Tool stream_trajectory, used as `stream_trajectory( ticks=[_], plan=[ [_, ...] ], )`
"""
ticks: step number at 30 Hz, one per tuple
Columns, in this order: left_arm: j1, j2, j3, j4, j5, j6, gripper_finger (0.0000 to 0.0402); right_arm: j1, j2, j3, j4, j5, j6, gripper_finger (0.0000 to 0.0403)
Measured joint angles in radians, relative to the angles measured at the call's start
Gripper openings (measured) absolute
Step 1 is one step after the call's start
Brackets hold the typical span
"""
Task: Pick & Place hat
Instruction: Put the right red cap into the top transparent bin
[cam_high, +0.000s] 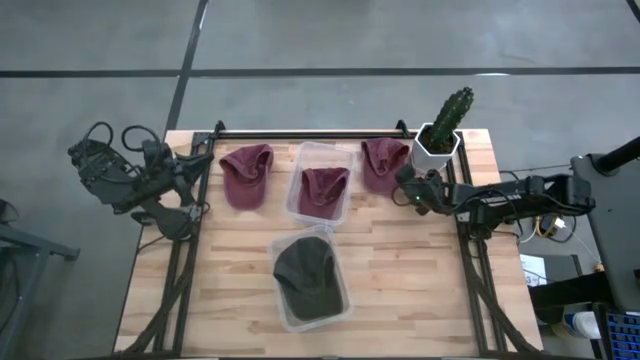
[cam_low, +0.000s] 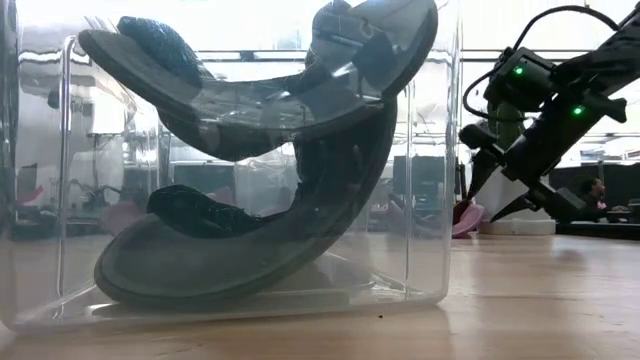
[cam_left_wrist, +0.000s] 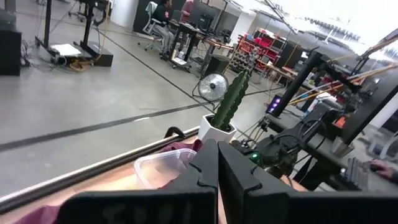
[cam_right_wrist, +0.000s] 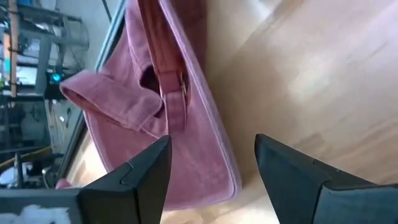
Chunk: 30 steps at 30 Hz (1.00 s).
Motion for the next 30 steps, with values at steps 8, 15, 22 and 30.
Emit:
stream_trajectory(
  ticks=[8, 15, 22, 30],
  plan=[
    [0.0, -0.005, 0.0, 0.0, 0.007, -0.031, 0.0003, -0.009, 0.107, 0.031, 0.046, -0.008, 0.069, 0.0224],
    [0.0, -0.006, 0.0, 0.0, 0.007, -0.031, 0.0003, -0.009, 0.23, 0.087, 0.074, -0.012, 0.062, 0.0223],
    [0.0, -0.006, 0.0, 0.024, 0.019, -0.072, 0.0003, -0.024, 0.259, 0.141, 0.079, -0.025, -0.059, 0.0194],
    [0.0, -0.006, 0.011, 0.026, 0.037, -0.101, 0.0003, -0.042, 0.175, 0.13, 0.076, -0.027, -0.153, 0.004]
  ],
)
